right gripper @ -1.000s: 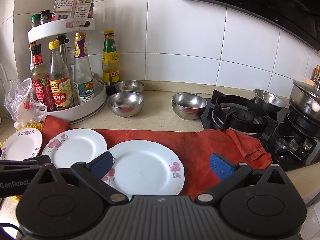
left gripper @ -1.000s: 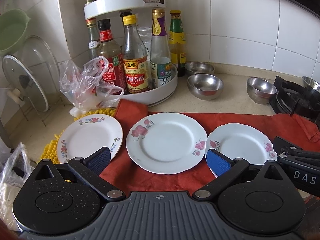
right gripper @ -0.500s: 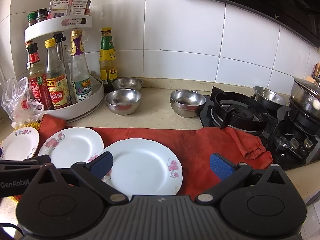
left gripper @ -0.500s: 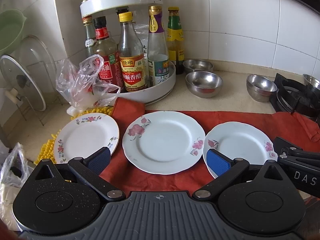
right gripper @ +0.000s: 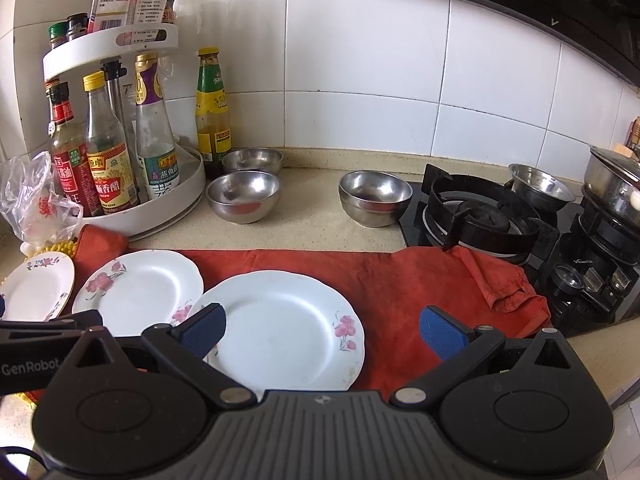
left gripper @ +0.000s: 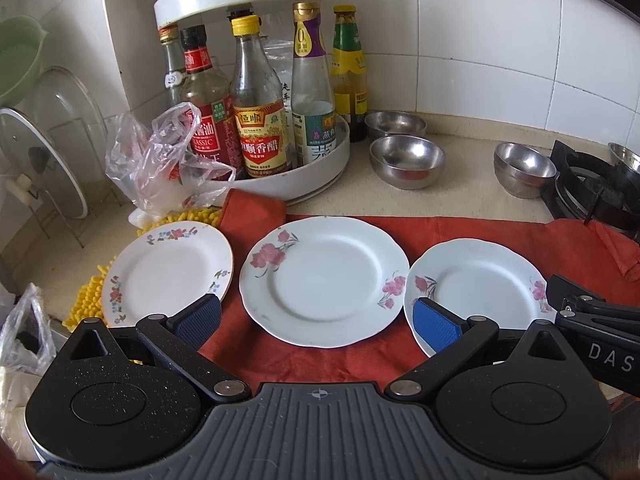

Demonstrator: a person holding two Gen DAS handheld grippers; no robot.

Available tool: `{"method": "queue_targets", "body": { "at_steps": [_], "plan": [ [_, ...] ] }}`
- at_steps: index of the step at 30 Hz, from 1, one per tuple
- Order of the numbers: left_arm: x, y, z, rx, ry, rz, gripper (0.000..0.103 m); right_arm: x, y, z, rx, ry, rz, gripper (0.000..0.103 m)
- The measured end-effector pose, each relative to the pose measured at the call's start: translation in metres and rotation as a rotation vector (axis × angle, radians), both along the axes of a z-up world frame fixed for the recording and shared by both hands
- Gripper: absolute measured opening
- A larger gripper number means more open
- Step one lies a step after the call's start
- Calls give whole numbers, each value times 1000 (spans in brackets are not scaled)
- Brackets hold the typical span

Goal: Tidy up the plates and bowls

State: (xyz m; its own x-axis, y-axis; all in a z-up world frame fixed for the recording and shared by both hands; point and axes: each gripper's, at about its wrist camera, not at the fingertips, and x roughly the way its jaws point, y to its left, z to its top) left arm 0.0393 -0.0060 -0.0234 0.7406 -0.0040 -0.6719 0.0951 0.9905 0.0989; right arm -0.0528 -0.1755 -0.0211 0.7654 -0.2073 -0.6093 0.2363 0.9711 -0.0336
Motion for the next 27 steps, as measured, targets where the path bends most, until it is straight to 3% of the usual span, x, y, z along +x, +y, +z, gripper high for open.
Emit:
{"method": "queue_targets", "body": {
  "at_steps": [27],
  "plan": [
    [29,-16,-16,19,61,35,103,34,-18,-19,33,65,36,103]
  ]
}}
